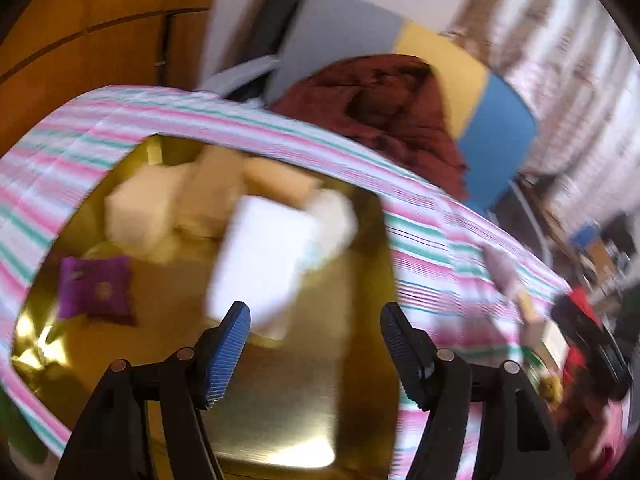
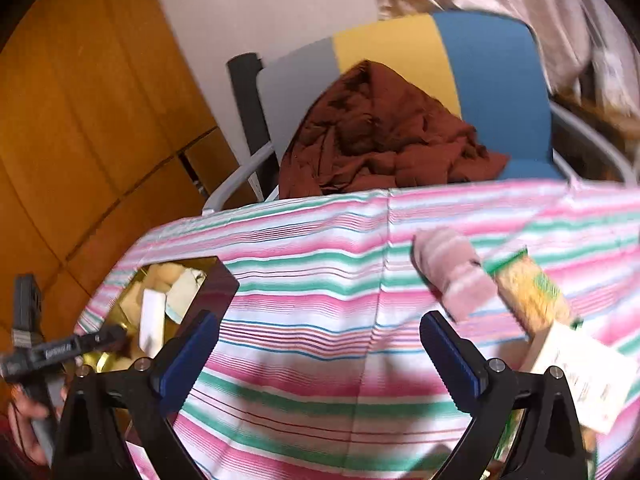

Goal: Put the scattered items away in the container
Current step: 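Open the left gripper over the tray while the right gripper releases the tan sponge, then grasp the pink striped sock with the left gripper while the right grasps the WEIDAN cracker packet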

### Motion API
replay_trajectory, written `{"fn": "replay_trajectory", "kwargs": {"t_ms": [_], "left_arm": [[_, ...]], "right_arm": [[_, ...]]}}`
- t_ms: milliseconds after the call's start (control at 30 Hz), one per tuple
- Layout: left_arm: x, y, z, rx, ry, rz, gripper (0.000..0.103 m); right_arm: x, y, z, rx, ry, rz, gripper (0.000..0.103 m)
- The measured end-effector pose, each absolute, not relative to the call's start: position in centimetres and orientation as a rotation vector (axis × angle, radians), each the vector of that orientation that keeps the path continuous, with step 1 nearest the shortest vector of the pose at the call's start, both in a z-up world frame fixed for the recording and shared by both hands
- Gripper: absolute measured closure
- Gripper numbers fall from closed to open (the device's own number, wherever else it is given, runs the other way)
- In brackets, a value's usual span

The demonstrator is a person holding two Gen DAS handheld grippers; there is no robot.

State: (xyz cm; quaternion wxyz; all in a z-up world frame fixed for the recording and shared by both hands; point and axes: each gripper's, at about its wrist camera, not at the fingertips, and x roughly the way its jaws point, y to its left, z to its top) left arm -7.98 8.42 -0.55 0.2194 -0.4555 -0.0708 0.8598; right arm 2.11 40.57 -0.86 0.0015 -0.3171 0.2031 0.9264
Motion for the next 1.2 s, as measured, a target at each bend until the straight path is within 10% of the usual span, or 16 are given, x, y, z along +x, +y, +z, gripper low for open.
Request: {"fn": "replay_trajectory", "kwargs": {"t_ms": [200, 600, 1200], "left_arm": [[-4.4, 12.6, 0.9, -1.131, -0.085, 2.282, 0.034], [-0.5, 18.1, 0.2, -1.086, 0.075, 2.143, 0.034], [-0.1, 22.1, -2.1, -1.17, 0.126, 2.06, 0.034]], "right_arm": [[1.8, 42.2, -2.6, -1.082, 0.801, 2.826, 0.002], [1.0, 45.8, -1.2, -1.099, 0.502, 2.679, 0.024], [-1.1, 55.7, -4.1, -1.325, 0.551, 2.385, 0.018]]}}
